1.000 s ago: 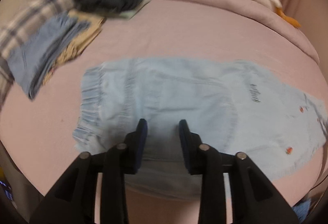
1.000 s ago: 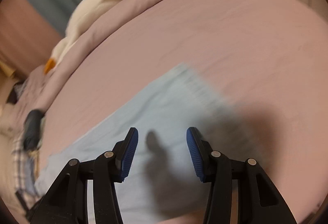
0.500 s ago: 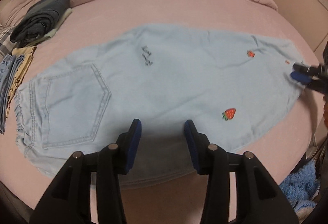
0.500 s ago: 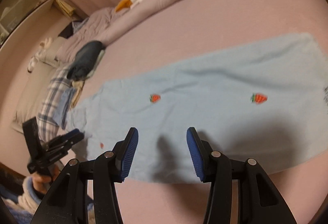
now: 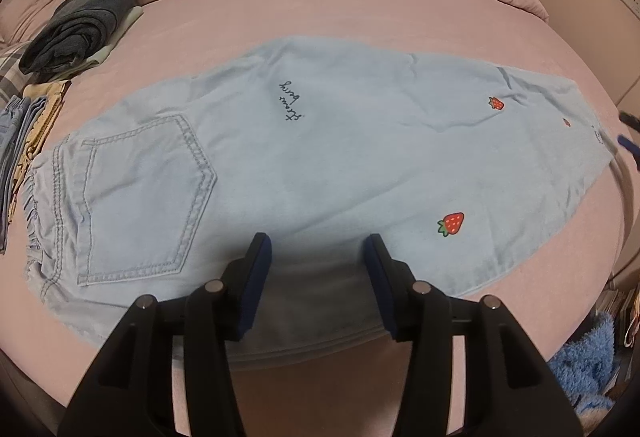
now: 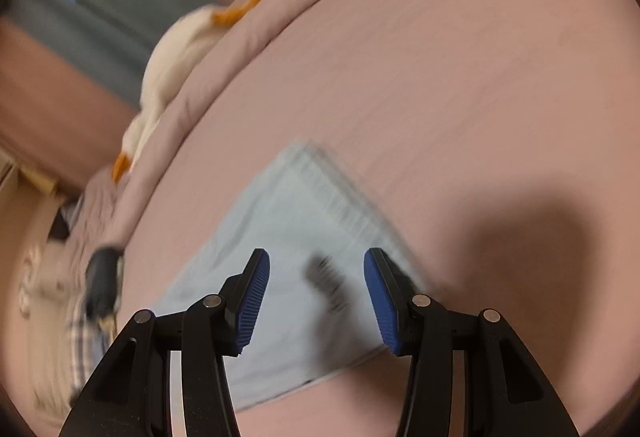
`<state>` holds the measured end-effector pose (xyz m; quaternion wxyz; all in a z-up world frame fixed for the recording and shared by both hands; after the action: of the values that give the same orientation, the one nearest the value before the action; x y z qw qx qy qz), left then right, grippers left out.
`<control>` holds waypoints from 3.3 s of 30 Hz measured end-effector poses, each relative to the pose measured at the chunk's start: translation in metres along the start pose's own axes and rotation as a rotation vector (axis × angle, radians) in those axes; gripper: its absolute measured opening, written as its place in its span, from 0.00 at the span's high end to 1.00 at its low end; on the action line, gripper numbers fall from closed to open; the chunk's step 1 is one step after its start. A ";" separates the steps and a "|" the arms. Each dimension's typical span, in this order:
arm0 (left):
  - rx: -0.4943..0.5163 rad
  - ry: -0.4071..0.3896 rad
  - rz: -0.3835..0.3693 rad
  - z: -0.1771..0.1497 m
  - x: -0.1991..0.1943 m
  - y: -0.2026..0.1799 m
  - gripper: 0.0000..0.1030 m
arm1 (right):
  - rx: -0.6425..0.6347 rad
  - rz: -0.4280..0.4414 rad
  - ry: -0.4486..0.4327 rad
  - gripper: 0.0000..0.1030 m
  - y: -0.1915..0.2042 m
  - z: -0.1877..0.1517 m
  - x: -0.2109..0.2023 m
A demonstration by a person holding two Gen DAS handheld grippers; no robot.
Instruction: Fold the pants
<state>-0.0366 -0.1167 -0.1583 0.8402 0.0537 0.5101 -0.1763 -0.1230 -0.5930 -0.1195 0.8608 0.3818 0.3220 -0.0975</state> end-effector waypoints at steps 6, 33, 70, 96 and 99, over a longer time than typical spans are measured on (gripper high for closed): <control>0.012 -0.021 -0.015 0.008 -0.008 -0.011 0.48 | -0.014 -0.003 0.001 0.50 -0.001 -0.019 -0.032; 0.003 -0.033 -0.045 0.016 -0.011 -0.021 0.47 | 0.033 0.102 -0.042 0.50 -0.009 -0.019 0.011; -0.637 0.165 -0.911 0.039 -0.011 -0.051 0.26 | -1.250 -0.001 -0.014 0.90 0.253 -0.195 0.062; -0.396 -0.056 -0.491 0.043 -0.038 -0.009 0.52 | -1.109 0.308 0.121 0.53 0.283 -0.195 0.034; -0.302 -0.054 -0.525 0.051 -0.037 -0.049 0.54 | -0.917 0.236 0.077 0.53 0.257 -0.142 0.035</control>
<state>-0.0267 -0.1675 -0.0976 0.7776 -0.2101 0.5045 -0.3110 -0.0577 -0.3108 -0.0605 0.9332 -0.0002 0.3181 0.1675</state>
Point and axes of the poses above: each gripper's, at about its wrist camera, not at the fingertips, and x roughly the way its jaws point, y to its left, z to its top, the point moved 9 cm from there along x, roughly the way its jaws point, and after that the axes turned 6 degrees about -x, right-handed, at the moved point
